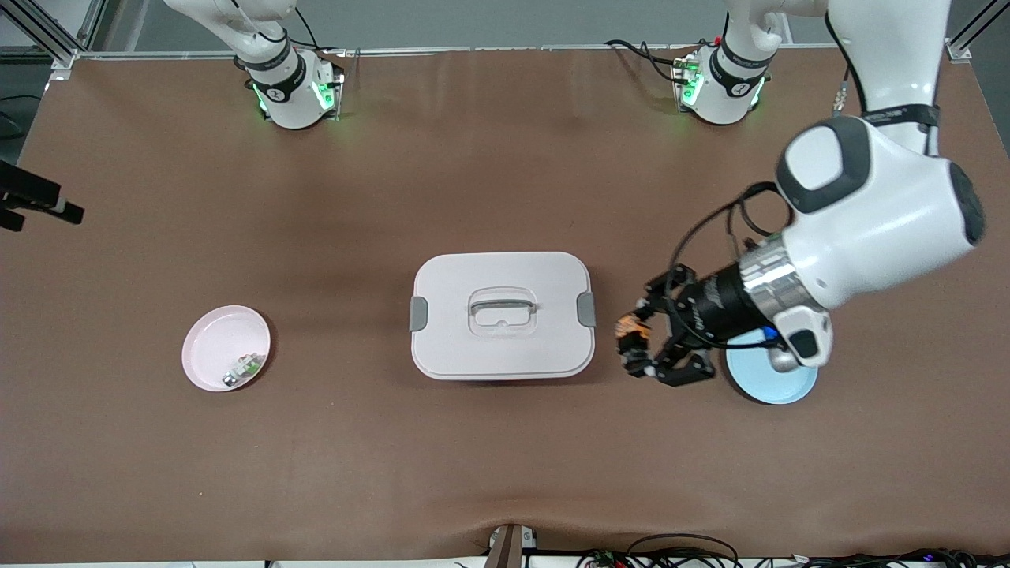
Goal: Transfer orange switch to right arm and place
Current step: 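Lift the switch with the left gripper and carry it toward the box, then hold the switch above the box while the right gripper reaches it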
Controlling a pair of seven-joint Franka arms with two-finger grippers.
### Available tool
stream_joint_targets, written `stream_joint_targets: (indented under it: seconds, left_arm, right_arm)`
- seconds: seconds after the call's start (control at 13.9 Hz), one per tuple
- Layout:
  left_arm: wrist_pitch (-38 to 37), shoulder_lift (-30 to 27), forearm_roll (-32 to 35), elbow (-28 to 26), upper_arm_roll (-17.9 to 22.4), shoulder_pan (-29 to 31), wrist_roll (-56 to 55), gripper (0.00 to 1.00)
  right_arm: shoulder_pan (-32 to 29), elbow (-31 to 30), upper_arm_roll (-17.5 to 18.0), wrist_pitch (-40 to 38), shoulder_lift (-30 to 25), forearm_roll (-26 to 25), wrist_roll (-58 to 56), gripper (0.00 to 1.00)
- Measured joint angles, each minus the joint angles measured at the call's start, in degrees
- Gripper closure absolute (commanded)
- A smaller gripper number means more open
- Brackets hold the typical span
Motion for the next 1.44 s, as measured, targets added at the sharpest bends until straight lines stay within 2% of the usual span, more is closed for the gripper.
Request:
stream_joint_targets:
  seconds: [0.14, 0.36, 0.57, 0.72, 0.86, 1.08, 1.44]
  left_arm:
    - [3.54, -0.59, 0.00, -0.02, 0.44, -5.42, -5.44, 0.68]
    - [8.48, -0.61, -0.01, -0.50, 0.79, -12.59, -9.86, 0.68]
    - [12.08, 0.35, -0.01, -1.46, 0.93, -17.89, -13.35, 0.68]
    - [13.02, 2.05, -0.01, -1.70, 0.90, -20.23, -13.66, 0.68]
    - [13.40, 3.80, -0.80, -1.72, 0.84, -22.03, -14.12, 0.68]
    - [13.63, 5.73, -2.92, -1.74, 0.82, -23.80, -16.00, 0.68]
    - [13.64, 6.86, -5.13, -1.74, 0.97, -23.66, -17.90, 0.68]
  right_arm:
    - [-0.08, -0.09, -0.04, -2.57, 0.00, 6.20, -0.75, 0.00]
    - [-0.31, -1.07, -0.11, -2.73, 0.10, 11.41, -1.38, 0.00]
    - [-1.89, -2.13, -0.23, -1.37, 1.74, 12.79, -3.27, 0.00]
    - [-2.67, -4.07, -0.27, 2.94, 2.50, 13.23, -7.56, 0.00]
    - [-2.78, -5.84, -0.22, 3.79, 2.60, 16.32, -9.09, 0.00]
    - [-2.67, -11.52, 0.18, 7.08, 1.67, 22.36, -8.87, 0.00]
    - [1.09, -25.90, 0.79, 17.18, -5.39, 24.55, -2.49, 0.00]
